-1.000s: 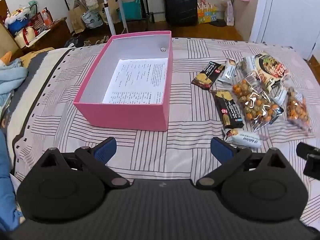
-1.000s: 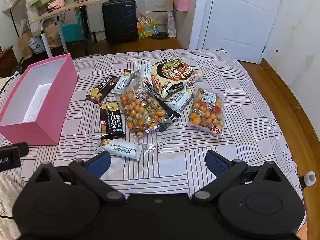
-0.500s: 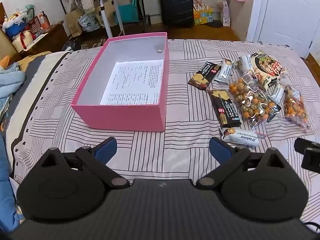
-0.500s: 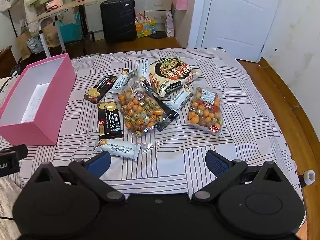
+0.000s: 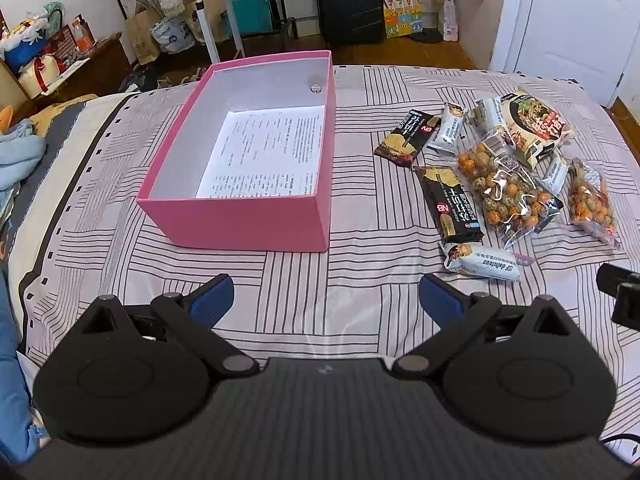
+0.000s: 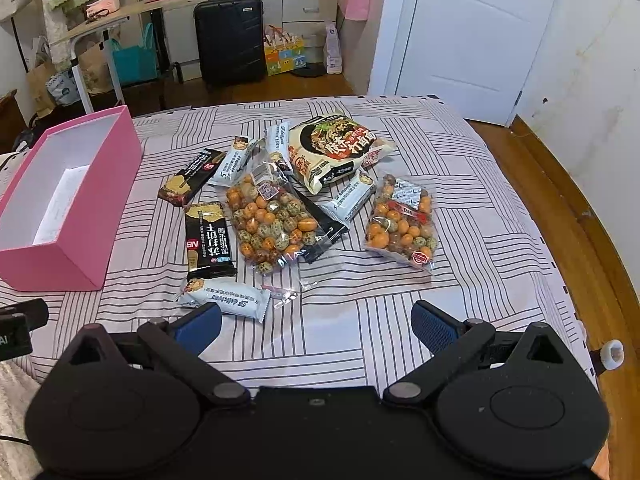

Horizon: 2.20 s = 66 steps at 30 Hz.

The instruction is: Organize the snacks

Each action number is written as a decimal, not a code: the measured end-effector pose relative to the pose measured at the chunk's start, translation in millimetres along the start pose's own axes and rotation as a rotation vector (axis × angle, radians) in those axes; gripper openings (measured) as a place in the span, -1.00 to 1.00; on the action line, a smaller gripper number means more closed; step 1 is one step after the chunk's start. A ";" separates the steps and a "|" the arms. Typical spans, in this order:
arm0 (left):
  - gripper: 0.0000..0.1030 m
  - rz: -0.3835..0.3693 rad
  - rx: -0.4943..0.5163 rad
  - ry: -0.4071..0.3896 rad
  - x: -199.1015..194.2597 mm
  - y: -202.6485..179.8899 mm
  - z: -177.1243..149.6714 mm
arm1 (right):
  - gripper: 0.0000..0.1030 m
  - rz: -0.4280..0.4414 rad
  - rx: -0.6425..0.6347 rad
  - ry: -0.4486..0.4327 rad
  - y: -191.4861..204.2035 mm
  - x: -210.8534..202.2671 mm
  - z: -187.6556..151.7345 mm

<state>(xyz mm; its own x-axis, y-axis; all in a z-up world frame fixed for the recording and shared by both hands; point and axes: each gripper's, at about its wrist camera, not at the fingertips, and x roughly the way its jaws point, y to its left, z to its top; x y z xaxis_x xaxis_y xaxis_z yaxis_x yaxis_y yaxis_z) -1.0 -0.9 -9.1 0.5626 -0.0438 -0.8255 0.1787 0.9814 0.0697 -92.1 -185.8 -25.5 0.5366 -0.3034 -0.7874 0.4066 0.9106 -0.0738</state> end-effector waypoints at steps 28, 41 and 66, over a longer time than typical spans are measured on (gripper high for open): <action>0.96 -0.006 -0.018 0.033 8.8 5.5 -0.2 | 0.98 -0.023 -0.016 0.000 0.4 2.9 -1.5; 0.94 -0.020 -0.005 0.042 5.9 4.1 3.5 | 0.88 0.077 -0.064 -0.071 -7.7 -8.4 2.9; 0.52 -0.266 -0.052 0.218 102.6 -68.8 31.3 | 0.21 0.349 0.018 -0.031 -94.1 119.8 78.5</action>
<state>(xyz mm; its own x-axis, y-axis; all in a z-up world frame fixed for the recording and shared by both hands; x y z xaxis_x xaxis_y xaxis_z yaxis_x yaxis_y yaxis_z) 69.7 -78.8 -81.1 0.3154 -0.2645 -0.9114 0.2516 0.9493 -0.1884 -8.0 -329.9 -64.9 0.6677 0.0169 -0.7442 0.2075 0.9559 0.2079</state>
